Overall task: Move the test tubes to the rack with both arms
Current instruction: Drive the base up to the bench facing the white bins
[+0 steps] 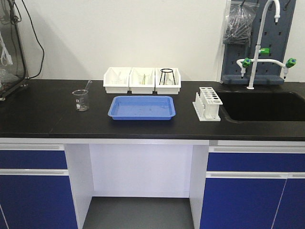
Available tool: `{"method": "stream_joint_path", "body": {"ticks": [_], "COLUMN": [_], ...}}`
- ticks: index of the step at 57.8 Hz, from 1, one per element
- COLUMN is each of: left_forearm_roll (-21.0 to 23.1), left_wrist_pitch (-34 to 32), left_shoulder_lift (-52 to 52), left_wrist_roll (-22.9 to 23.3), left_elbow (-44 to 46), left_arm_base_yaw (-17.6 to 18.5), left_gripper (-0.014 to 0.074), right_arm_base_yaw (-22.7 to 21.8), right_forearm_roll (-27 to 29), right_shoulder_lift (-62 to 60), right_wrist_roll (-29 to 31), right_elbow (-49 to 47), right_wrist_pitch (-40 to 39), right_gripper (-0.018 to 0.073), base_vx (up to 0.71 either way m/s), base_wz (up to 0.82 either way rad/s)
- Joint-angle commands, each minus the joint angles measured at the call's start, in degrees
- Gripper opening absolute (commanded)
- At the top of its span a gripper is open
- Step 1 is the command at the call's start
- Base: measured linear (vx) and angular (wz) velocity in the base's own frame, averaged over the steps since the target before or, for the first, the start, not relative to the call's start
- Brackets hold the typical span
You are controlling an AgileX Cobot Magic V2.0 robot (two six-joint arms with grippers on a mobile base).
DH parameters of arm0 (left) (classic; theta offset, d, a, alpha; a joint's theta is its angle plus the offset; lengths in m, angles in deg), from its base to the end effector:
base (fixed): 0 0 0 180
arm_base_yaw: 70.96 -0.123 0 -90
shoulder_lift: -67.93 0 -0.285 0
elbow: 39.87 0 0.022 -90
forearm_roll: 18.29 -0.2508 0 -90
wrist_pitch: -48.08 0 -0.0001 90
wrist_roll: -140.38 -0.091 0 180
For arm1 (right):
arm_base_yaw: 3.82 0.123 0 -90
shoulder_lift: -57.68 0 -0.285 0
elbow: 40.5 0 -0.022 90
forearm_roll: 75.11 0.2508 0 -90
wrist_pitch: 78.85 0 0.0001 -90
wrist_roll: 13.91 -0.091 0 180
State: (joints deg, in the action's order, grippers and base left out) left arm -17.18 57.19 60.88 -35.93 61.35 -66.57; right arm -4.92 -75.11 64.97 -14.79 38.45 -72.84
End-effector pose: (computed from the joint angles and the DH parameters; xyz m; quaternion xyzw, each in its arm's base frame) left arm 0.0562 -0.0046 0.1902 -0.0015 0.7369 -0.0552 0.6737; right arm 0.0570 -0.0011 0.1939 0.0125 0.7207 -0.0013 0.6931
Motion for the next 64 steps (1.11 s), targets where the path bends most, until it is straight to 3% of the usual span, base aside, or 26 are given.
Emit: {"method": "stream_joint_path", "body": {"ticks": [1, 64], "left_forearm_roll": [0.14, 0.14], "left_wrist_pitch": [-4.82, -4.82], "left_shoulder_lift": [0.12, 0.12], "left_wrist_roll": [0.32, 0.32], "left_elbow": [1.46, 1.46], "left_arm_base_yaw": [0.02, 0.02], "left_gripper": [-0.0006, -0.0006], "right_arm_base_yaw": [-0.15, -0.15], "right_forearm_roll": [0.00, 0.00], "right_shoulder_lift": [-0.72, -0.72], "right_wrist_roll": [0.03, 0.03], "right_elbow": [0.81, 0.81], "right_wrist_pitch": [-4.53, -4.47], "right_gripper": [-0.0012, -0.0012], "base_vx": [0.00, 0.05], "base_wz": [0.00, -0.01]}}
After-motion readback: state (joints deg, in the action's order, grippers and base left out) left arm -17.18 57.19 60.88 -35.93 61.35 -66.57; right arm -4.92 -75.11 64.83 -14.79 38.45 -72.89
